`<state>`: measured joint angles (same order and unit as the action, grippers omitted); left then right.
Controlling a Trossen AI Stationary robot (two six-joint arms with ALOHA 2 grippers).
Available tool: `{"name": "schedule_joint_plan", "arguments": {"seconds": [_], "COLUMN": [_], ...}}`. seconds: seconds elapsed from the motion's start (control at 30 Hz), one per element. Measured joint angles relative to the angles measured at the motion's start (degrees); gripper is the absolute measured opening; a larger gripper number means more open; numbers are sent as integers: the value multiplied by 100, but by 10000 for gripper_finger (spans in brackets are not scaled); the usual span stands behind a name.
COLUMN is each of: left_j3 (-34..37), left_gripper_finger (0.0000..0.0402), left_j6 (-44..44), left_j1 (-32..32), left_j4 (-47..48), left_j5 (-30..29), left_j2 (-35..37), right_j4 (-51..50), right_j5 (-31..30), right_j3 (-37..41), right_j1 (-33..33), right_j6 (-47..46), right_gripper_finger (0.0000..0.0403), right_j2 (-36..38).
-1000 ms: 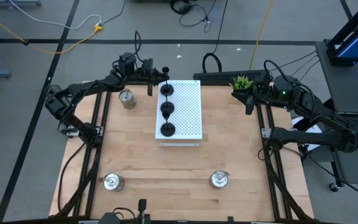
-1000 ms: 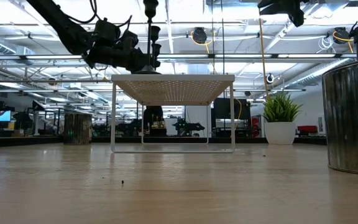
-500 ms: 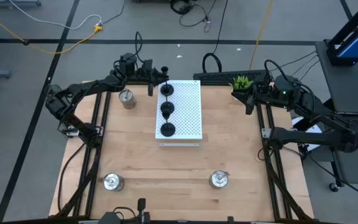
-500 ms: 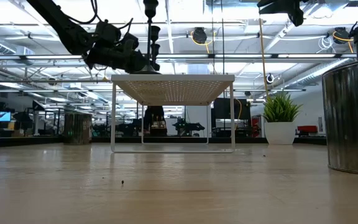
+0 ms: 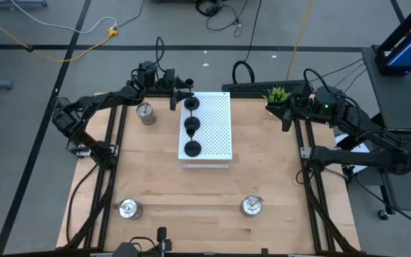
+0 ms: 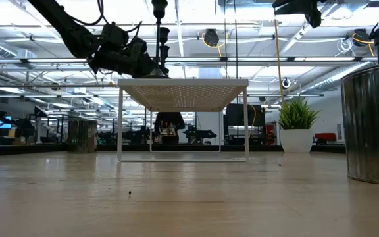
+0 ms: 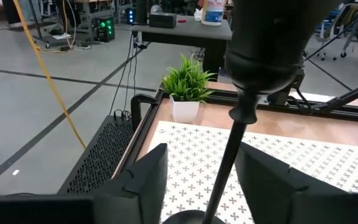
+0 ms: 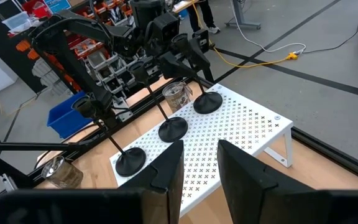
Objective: Pick & Place candle stick holders
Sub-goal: Put the black candle holder on the shelf aligned with the other black candle holder, then put the top silver scented candle on the shelf
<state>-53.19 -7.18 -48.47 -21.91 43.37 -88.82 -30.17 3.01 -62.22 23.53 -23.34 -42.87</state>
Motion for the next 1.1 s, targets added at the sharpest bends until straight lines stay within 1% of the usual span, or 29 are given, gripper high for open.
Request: {"name": "schedule_joint_plan", "arguments": {"seconds": [0.33, 0.5, 0.6, 0.83, 0.97, 1.1], "left_j3": [2, 0, 2, 0, 0, 0], "left_gripper_finger": [263, 286, 295, 308, 312, 313], "left_j6": [138, 152, 144, -210, -544, -574], "left_j1": [0, -10, -83, -214, -229, -229], "left_j4": [-9, -5, 179, 965, 1630, 2112], "left_j5": [-6, -3, -57, -521, -1068, -1496], "left_j2": [0, 0, 116, 619, 922, 1215], "right_j4": [0, 0, -2, -2, -2, -2], "right_j5": [2, 2, 4, 4, 5, 6], "right_j3": [0, 0, 0, -2, -2, -2], "right_j1": [0, 0, -1, -2, -2, -2], "right_j6": [1, 3, 3, 45, 65, 65], "right_gripper_finger": [89, 89, 89, 89, 89, 89], "right_j2": [0, 2, 0, 0, 2, 0]}}
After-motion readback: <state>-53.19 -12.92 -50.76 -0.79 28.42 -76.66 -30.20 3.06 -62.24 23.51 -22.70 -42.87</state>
